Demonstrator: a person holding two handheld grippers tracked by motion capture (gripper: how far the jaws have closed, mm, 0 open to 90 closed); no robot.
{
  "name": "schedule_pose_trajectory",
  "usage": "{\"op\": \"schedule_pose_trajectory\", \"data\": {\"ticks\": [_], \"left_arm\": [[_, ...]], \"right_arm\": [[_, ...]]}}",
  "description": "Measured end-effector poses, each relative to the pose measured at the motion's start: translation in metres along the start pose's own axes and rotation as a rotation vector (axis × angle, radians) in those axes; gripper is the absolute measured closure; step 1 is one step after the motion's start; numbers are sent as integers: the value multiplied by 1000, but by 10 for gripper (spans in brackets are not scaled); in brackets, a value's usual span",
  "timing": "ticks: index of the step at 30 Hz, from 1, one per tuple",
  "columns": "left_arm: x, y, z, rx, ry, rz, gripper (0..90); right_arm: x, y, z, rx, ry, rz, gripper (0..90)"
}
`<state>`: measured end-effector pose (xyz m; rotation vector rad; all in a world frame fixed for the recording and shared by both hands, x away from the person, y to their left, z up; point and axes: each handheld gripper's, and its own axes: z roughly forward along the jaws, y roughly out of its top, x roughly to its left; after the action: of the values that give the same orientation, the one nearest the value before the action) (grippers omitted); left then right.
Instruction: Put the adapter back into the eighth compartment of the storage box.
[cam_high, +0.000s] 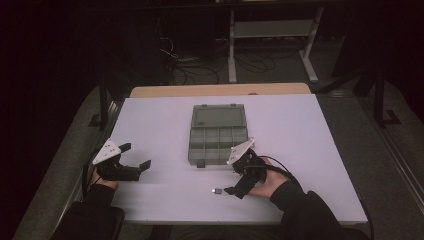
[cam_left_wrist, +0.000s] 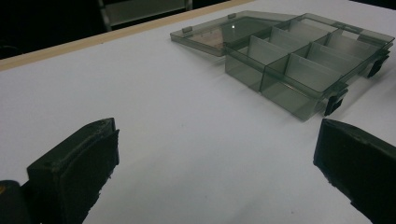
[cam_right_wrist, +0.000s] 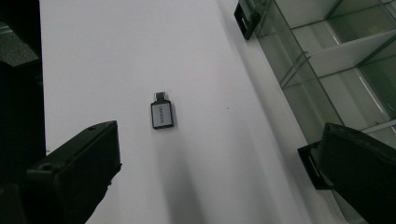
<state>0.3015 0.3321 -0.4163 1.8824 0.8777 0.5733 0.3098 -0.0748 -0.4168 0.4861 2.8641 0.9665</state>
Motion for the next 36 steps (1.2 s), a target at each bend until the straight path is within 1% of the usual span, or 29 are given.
{"op": "schedule_pose_trajectory", "data": {"ticks": [15,36], "left_arm": [[0,0,0,0,0,0,0],[0,0,0,0,-1,0,0]], "right_arm": [[4,6,14,31,21,-32,0],[11,11,27,63,40,-63,0]]}}
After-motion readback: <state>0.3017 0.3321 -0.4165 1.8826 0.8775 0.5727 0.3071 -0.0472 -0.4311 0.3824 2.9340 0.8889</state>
